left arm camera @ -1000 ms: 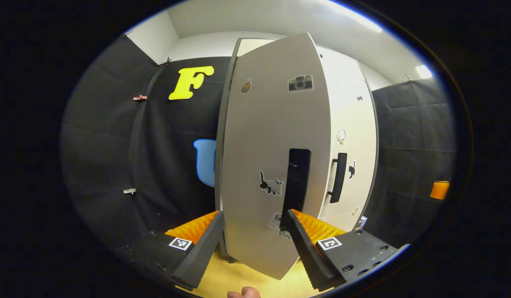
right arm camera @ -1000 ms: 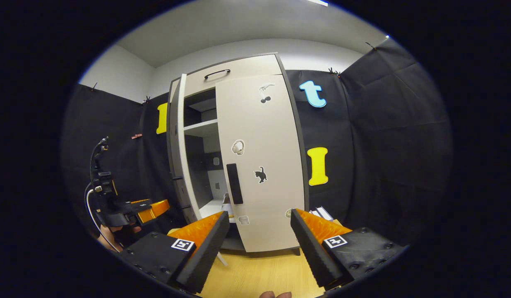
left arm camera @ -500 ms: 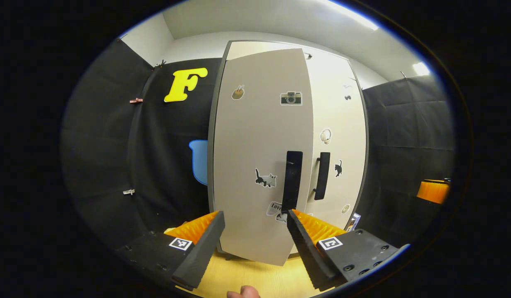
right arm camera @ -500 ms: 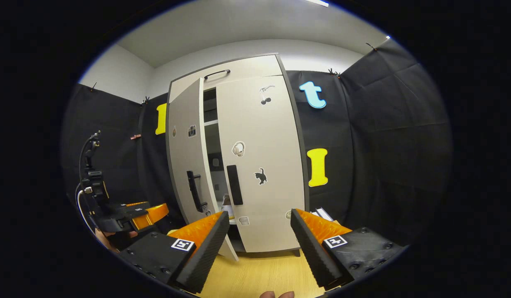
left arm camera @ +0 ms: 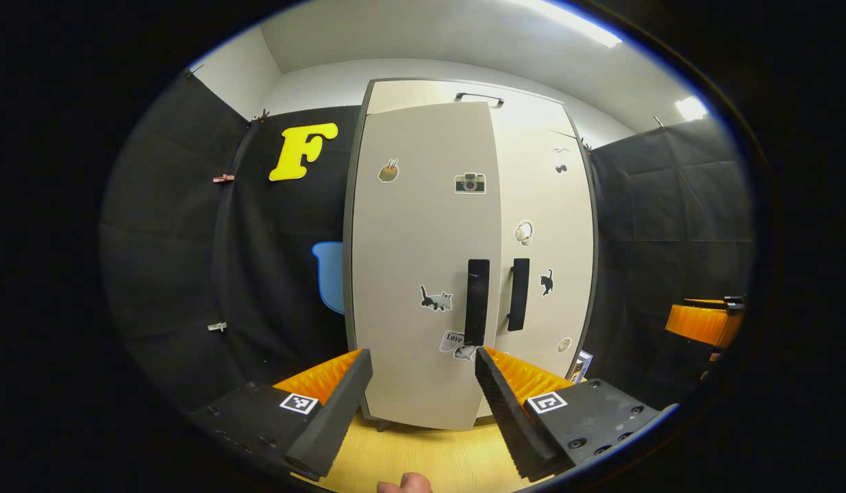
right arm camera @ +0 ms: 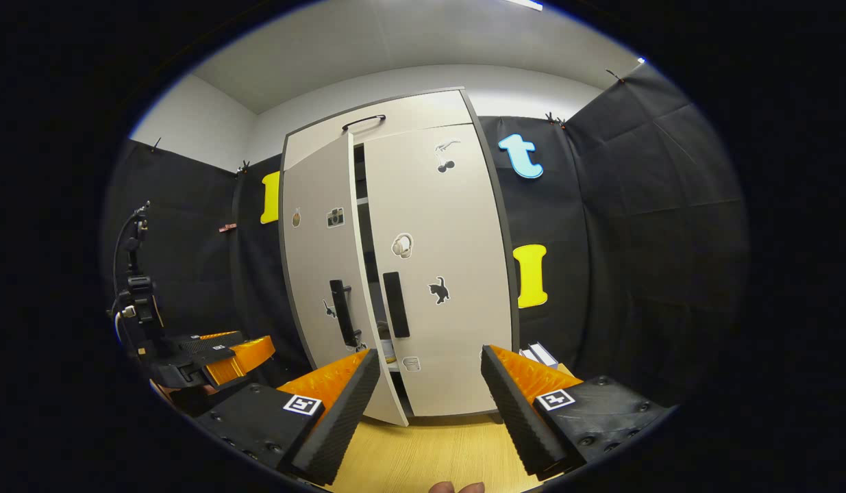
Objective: Grab one shoe with the right hand and put it into the shoe cabinet, grab the other shoe with the left hand and put it into the shoe cabinet; then close the right door with the right hand and the left door with the left hand.
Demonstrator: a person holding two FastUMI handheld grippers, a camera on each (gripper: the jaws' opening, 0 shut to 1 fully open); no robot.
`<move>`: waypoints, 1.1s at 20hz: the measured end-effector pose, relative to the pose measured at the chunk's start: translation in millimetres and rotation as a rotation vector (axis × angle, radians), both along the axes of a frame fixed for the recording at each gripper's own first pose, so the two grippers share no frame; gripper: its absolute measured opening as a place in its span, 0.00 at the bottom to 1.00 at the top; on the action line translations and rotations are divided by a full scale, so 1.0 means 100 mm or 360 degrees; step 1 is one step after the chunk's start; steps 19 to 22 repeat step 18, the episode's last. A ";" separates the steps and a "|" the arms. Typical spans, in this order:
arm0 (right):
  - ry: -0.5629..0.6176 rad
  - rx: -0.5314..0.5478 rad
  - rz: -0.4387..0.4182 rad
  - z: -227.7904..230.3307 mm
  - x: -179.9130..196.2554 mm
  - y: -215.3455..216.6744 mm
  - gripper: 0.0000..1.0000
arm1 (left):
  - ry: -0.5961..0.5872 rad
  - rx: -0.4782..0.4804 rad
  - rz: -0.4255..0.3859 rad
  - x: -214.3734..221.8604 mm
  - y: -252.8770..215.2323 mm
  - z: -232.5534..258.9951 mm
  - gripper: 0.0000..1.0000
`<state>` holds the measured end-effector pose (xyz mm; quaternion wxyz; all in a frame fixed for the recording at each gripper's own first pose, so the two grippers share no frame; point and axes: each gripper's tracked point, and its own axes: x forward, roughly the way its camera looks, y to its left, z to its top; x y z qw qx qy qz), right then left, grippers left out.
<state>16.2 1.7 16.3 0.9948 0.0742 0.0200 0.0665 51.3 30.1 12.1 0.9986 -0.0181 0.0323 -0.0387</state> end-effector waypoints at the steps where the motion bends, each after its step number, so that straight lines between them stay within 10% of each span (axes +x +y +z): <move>1: -0.0004 -0.0003 -0.0004 0.00 -0.01 0.00 0.98 | -0.0004 -0.0008 0.0003 -0.02 -0.01 0.01 0.95; 22: -0.0089 -0.0091 -0.0014 0.05 -0.07 0.08 0.98 | -0.0084 0.0026 0.0046 -0.29 -0.04 0.12 0.94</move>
